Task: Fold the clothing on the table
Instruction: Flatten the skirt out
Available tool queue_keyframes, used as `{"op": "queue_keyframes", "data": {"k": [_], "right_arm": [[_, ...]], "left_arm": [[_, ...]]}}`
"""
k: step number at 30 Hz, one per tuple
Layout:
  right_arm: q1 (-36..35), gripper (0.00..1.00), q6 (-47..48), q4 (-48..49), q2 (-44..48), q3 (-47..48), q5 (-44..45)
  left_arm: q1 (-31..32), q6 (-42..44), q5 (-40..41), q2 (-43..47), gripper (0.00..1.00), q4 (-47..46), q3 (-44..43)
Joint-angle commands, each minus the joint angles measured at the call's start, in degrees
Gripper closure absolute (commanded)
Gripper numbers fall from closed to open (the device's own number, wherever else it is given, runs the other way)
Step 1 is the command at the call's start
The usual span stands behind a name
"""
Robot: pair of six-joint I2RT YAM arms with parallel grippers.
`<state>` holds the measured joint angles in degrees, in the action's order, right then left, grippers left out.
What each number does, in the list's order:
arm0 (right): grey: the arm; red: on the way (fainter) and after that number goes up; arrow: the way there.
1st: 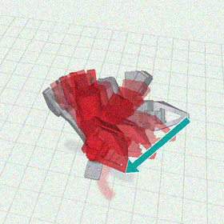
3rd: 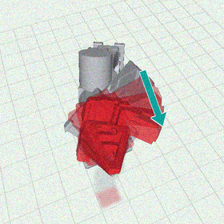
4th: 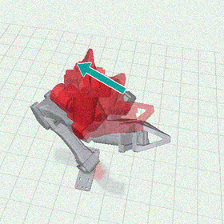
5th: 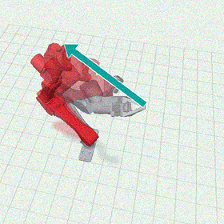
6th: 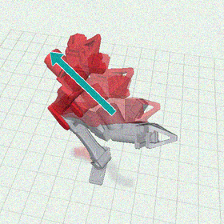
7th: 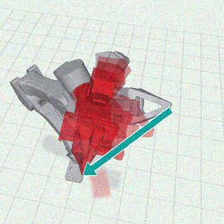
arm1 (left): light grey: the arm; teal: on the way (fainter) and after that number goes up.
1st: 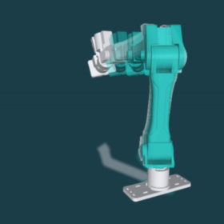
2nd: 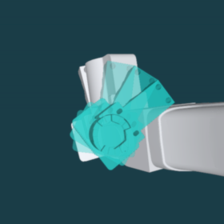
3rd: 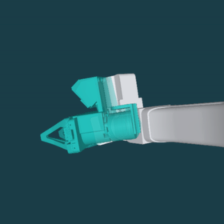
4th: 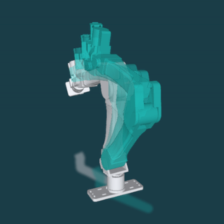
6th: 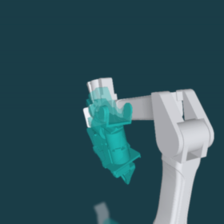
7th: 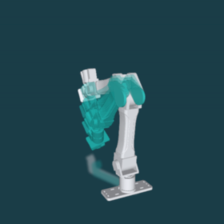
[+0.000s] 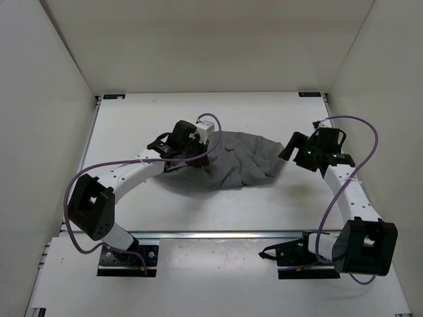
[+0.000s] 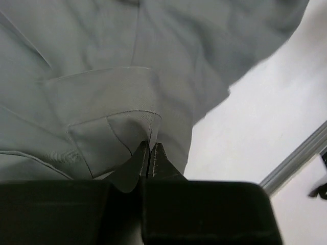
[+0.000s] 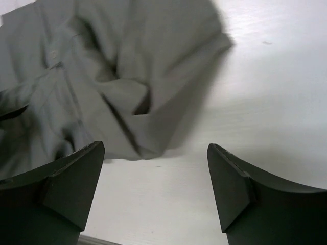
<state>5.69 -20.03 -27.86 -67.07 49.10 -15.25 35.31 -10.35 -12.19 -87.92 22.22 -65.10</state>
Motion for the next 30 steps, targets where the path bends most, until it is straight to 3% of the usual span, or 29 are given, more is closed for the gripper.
{"op": "queue_keyframes", "data": {"k": [1,7,10,14,18,27,30], "right_arm": [[-4.89,0.21,0.35,5.88,-3.49,3.98,-4.79],[-13.77,0.22,2.71,4.39,-18.61,21.08,-3.23],[-18.95,0.28,5.26,1.23,-26.34,30.75,0.11],[-23.18,0.26,7.98,-4.13,-36.72,39.39,4.34],[-24.76,0.25,7.2,-4.23,-42.26,41.34,1.2],[-28.28,0.21,10.01,-2.55,-45.6,39.67,-3.2],[-29.95,0.21,9.93,-1.15,-46.83,40.02,-5.31]], "left_arm": [[0.03,-0.81,-1.69,4.33,1.0,0.28,1.73],[-1.56,-0.2,-3.02,9.16,1.0,1.86,7.26],[-2.18,0.76,-3.11,10.31,1.0,2.74,8.67],[-2.97,0.07,-2.67,12.07,0.99,2.74,10.52],[-3.93,0.42,-2.23,13.12,0.99,3.01,12.45],[-5.78,-0.2,-3.64,14.01,0.97,0.72,15.53],[-5.43,-0.64,-3.81,13.83,1.0,0.64,15.79]]}}
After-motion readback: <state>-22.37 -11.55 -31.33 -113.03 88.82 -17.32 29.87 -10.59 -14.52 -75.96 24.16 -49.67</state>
